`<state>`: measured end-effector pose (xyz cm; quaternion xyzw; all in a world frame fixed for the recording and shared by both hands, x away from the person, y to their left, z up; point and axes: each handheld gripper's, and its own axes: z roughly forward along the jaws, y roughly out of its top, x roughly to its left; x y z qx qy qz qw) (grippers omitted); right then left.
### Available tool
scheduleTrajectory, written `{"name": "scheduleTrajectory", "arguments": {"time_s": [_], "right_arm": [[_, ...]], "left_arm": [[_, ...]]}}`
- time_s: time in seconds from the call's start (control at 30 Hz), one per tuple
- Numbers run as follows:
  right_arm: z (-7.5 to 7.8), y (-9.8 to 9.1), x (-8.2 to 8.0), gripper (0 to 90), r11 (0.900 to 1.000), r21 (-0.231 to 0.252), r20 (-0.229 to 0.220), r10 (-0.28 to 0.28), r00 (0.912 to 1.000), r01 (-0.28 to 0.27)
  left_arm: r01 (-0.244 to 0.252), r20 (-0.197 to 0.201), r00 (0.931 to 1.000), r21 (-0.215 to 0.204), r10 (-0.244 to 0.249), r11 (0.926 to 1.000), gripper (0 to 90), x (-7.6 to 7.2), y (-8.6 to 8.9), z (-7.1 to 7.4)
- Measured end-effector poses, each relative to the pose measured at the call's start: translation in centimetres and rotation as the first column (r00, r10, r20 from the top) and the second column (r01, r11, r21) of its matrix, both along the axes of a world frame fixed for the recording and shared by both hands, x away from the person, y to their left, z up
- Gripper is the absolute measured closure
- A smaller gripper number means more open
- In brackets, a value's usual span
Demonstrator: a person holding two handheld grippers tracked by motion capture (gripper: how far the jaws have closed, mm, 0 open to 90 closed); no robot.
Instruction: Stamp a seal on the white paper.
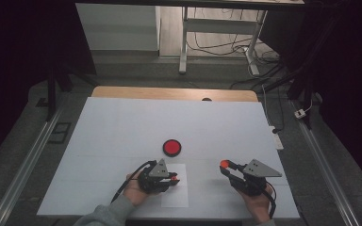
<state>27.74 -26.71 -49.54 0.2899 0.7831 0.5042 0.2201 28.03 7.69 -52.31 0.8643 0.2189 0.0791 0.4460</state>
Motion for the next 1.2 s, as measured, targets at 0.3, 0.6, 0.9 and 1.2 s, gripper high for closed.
{"name": "scheduleTrajectory", "arguments": {"time_s": [0.3,0.6,0.9,1.2], "right_arm": [[0.0,0.0,0.0,65.2,1.0,0.002,0.0,-0.002,1.0,0.002],[0.0,0.0,0.1,65.2,1.0,-0.002,0.0,0.001,1.0,-0.001],[-0.1,0.1,0.1,65.2,1.0,-0.004,0.001,0.002,1.0,-0.002],[-0.1,0.1,0.1,65.2,1.0,-0.008,-0.001,0.002,1.0,-0.002]], "left_arm": [[0.001,-0.016,0.9999,-0.128,-0.003,0.9918,72.5,-0.2,1.3,2.3],[-0.021,-0.048,0.9988,-0.17,0.013,0.9852,72.3,-0.2,2.2,3.4],[-0.033,-0.016,0.9994,-0.207,0.03,0.9779,72.2,-0.6,3.7,5.3],[-0.041,-0.005,0.9991,-0.236,0.041,0.9709,72.2,-0.6,4.8,6.2]]}}
